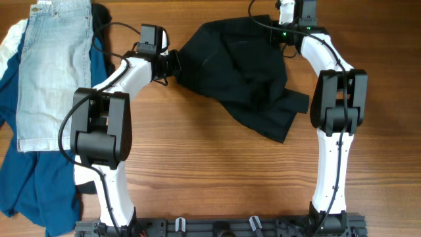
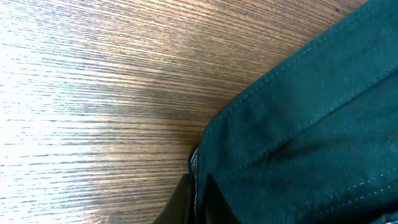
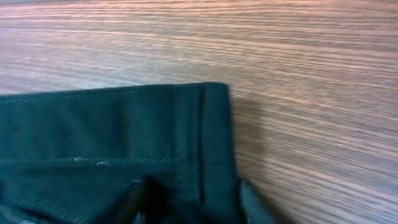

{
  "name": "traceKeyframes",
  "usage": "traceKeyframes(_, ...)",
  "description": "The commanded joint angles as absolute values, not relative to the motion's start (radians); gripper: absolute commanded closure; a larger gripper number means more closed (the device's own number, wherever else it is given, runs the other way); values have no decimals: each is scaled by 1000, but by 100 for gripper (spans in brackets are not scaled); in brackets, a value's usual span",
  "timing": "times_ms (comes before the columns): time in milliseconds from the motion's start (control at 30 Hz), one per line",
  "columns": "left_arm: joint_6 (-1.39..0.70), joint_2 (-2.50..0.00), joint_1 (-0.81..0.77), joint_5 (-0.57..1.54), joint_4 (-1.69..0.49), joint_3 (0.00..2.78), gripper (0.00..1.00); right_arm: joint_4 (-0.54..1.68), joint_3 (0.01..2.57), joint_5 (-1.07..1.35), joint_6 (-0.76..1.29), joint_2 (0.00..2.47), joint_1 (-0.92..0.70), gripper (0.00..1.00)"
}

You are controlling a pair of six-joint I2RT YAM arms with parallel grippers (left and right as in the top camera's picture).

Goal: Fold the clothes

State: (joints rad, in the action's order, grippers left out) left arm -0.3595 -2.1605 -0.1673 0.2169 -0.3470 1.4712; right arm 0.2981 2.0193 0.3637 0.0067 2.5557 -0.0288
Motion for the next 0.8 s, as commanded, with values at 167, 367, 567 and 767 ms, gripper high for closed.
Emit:
traceKeyframes(167,-210,-2083,-141,154,-365,1505,96,342,2116,464,159,2481,16,96)
traceKeyframes(367,-170,-1794,-71,24,-393,1555,96,573,2192,455,18,2112,107,96)
traceKeyframes(567,-162,-1512,-55,21,-362,1555,96,716,2192,385,-26,1872,184,96)
traceKeyframes(767,-111,-1235,-59,-6,-352,1555,96,871,2192,380,-54,1657,284,96)
